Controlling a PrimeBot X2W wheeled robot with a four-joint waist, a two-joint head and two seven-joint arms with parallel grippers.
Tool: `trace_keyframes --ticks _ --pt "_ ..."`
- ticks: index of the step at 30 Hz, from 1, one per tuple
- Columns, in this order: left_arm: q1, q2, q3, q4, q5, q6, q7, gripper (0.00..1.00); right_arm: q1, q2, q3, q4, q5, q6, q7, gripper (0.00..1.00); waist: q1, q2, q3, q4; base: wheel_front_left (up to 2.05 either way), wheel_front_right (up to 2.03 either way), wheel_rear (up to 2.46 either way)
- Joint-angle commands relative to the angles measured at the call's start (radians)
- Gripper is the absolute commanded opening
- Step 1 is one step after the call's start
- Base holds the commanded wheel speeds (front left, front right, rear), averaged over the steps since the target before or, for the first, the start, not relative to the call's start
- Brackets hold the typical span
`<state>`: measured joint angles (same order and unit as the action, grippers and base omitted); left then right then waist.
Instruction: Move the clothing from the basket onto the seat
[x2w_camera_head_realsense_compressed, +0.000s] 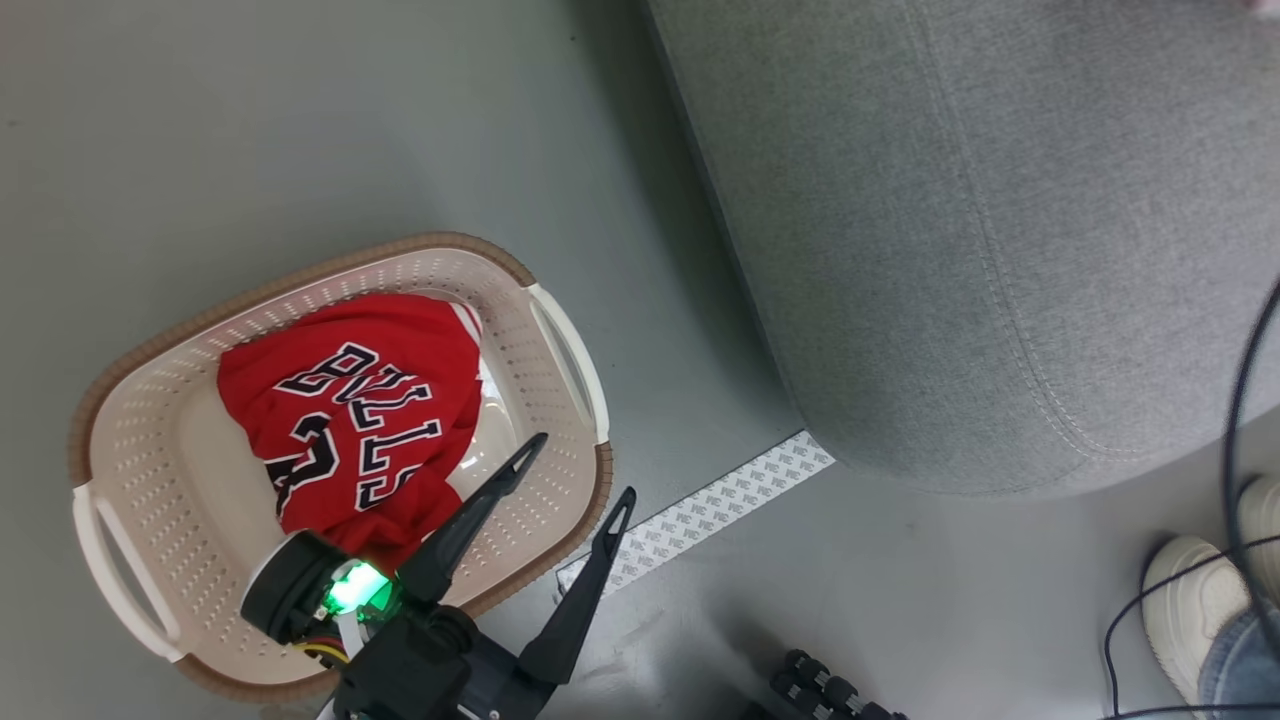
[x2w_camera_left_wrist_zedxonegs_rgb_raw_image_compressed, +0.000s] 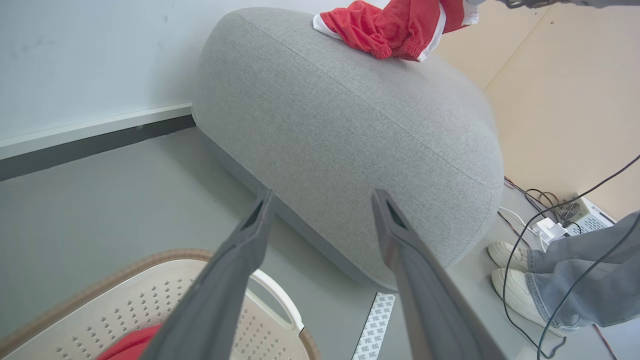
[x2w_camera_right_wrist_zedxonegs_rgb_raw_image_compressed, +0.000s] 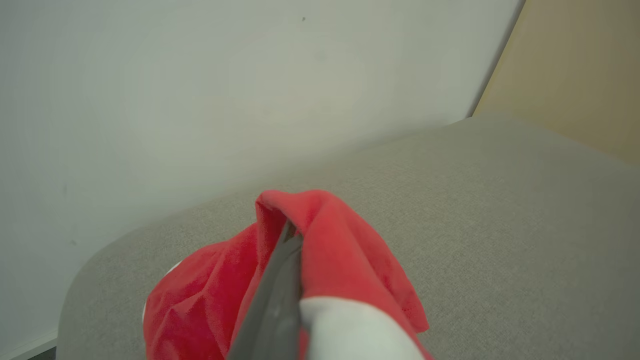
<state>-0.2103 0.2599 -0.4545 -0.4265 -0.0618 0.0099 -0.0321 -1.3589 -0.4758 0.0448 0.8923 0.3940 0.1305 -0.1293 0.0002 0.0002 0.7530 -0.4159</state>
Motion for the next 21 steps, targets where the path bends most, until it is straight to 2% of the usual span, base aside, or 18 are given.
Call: trace_keyframes --ticks 1,2,3,4,13,21 --pt "-0.011 0.005 -0.005 0.004 0.006 -0.006 -0.007 1.00 0.020 0.003 -0.005 0.023 -0.012 0.000 -0.010 0.00 -0.0002 -0.0002 -0.006 0.014 0.00 0.00 0.00" --pt "-0.016 0.003 -0.007 0.007 0.004 -0.006 -0.011 1.00 0.024 0.008 -0.009 0.049 -0.015 0.000 -0.017 0.16 -0.0002 -0.0002 -0.013 0.020 0.00 0.00 0.00" --pt "-0.020 0.002 -0.006 0.011 0.003 -0.005 -0.015 1.00 0.030 0.018 -0.010 0.072 -0.019 0.000 -0.020 0.85 -0.0002 -0.0002 -0.023 0.025 0.00 0.00 0.00" --pt "-0.018 -0.001 -0.003 0.015 -0.003 -0.002 -0.020 1.00 0.037 0.023 -0.009 0.092 -0.025 0.000 -0.025 1.00 -0.0002 -0.0002 -0.033 0.029 0.00 0.00 0.00" --pt "0.003 -0.033 -0.013 0.114 -0.054 -0.001 -0.089 1.00 0.139 0.032 0.094 0.167 -0.049 0.000 0.033 1.00 -0.0002 -0.0002 -0.216 0.073 0.00 0.00 0.00" --pt "0.069 -0.081 -0.013 0.268 -0.130 0.012 -0.158 1.00 0.312 0.043 0.252 0.118 -0.035 0.000 0.104 1.00 -0.0002 -0.0002 -0.437 0.098 0.00 0.00 0.00"
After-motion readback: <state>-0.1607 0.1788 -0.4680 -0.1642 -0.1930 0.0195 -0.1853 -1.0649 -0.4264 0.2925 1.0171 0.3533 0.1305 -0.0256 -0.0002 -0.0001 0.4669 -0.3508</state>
